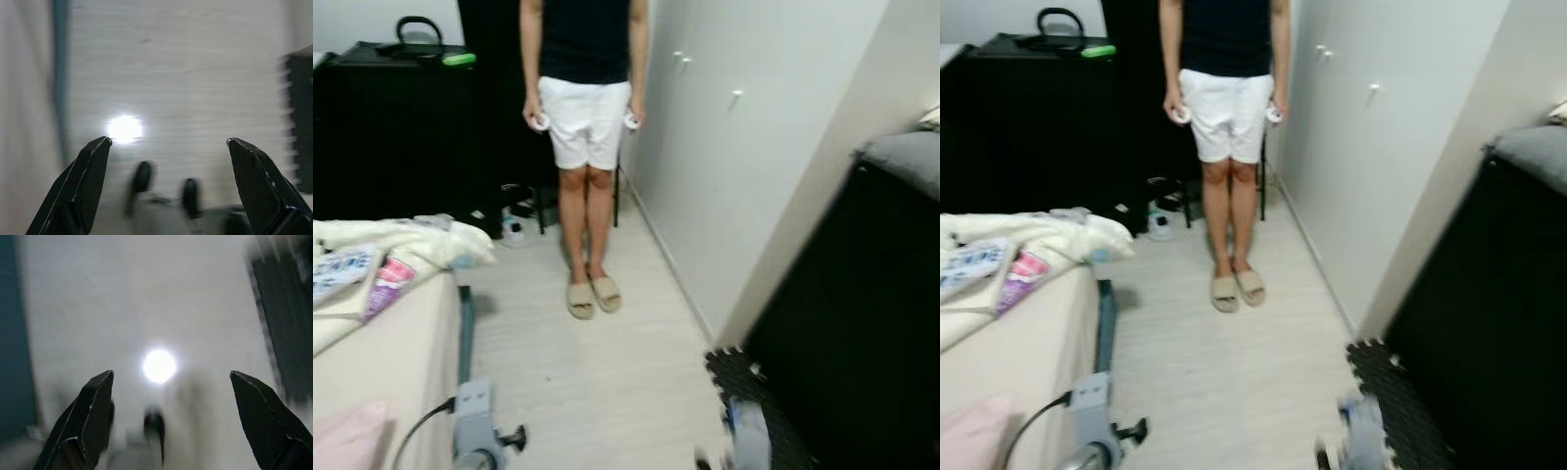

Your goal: Clean up the room

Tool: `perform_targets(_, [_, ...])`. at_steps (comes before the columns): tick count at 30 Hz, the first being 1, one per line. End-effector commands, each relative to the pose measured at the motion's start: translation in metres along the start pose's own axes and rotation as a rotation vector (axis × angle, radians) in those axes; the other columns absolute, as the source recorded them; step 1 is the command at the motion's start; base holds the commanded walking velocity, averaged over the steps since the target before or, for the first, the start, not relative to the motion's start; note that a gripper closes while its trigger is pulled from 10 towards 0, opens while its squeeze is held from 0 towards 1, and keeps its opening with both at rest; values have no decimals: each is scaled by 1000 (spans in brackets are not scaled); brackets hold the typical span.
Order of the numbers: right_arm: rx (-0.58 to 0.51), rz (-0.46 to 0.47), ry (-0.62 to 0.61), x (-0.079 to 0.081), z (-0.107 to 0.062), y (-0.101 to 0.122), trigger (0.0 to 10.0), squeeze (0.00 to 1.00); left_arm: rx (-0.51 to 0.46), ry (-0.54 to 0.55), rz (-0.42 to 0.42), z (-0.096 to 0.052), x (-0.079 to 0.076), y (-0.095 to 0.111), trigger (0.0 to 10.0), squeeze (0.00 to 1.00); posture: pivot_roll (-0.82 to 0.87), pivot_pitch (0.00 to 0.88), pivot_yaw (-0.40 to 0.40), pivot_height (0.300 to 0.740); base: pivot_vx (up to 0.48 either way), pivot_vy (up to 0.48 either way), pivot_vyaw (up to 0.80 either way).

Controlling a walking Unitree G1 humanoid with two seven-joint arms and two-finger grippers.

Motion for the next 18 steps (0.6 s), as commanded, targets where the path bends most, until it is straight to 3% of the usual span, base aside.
perform_targets(1, [65, 16, -9, -1, -4, -25, 10000, 0, 54, -20, 26, -4, -2, -17, 10000, 0, -13, 0, -99, 740, 0, 0, 750])
perform_targets(10, [92, 34, -34, -21, -13, -45, 10000, 0, 63, -49, -21, -4, -5, -20, 10000, 0, -14, 0, -106, 740, 0, 0, 753])
perform_targets(18, [126, -35, -40, -27, -16, -52, 10000, 0, 71, -69, -25, -4, -8, -21, 10000, 0, -17, 0, -109, 740, 0, 0, 752])
Point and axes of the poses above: a point about 5 cm out from each wrist's last joint towards the gripper, its own z axis pointing out of the wrist towards the gripper, its own y axis along the axis of the wrist's last joint, x = y × z, the point moved 4 cm from there along z, pointing out of the wrist towards the gripper, and after that the axes turned 7 degrees about z, right-handed, at the moved point
